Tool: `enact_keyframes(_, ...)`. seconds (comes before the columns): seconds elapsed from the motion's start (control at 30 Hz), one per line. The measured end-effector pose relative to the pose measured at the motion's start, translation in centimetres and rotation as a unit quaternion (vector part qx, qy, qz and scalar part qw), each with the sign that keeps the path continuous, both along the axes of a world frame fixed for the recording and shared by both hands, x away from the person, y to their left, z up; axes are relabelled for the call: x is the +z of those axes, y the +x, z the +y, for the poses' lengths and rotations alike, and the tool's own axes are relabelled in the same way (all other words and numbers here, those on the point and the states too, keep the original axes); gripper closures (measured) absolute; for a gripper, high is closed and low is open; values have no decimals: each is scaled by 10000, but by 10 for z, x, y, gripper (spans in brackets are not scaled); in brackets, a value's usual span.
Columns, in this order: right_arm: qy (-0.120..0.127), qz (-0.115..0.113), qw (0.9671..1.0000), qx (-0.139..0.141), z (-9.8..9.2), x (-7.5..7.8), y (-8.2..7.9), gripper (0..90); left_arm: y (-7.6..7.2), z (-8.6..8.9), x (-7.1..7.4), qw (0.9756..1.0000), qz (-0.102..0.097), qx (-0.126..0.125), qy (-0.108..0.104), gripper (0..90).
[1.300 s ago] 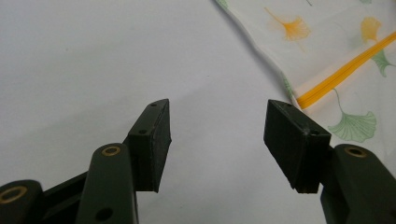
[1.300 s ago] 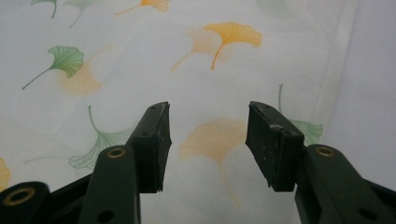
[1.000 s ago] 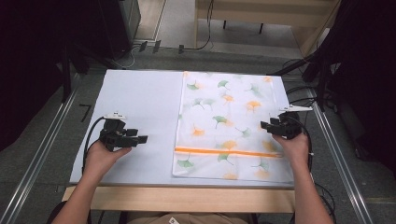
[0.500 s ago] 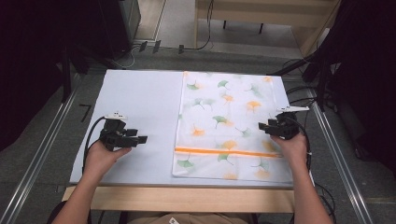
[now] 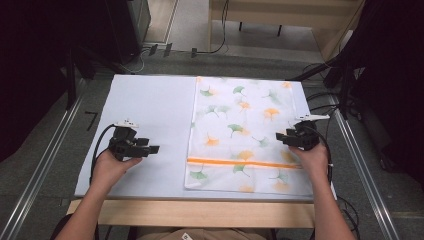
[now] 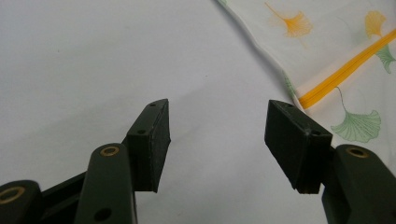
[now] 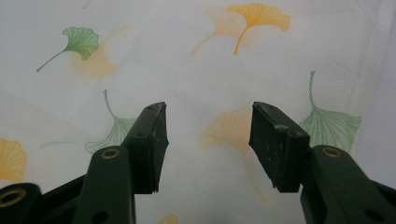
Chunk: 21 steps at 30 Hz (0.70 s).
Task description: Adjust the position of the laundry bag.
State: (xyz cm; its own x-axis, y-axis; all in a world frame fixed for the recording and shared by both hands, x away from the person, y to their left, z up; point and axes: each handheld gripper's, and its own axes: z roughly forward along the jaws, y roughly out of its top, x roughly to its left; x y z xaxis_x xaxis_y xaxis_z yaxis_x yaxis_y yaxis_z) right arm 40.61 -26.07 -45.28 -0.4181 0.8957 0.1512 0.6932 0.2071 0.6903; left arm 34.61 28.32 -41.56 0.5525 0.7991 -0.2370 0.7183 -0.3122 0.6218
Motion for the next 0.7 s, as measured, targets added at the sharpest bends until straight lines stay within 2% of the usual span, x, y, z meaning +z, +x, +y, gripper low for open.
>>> enact_keyframes(0.53,32,-86,9999,81,-10,0,-10,488,8,-19,0,9998,10,-204,16,405)
enact_keyframes(0.7,4,-262,9996,55,-16,2,-16,515,11,-26,-2,9997,54,-250,-28,400)
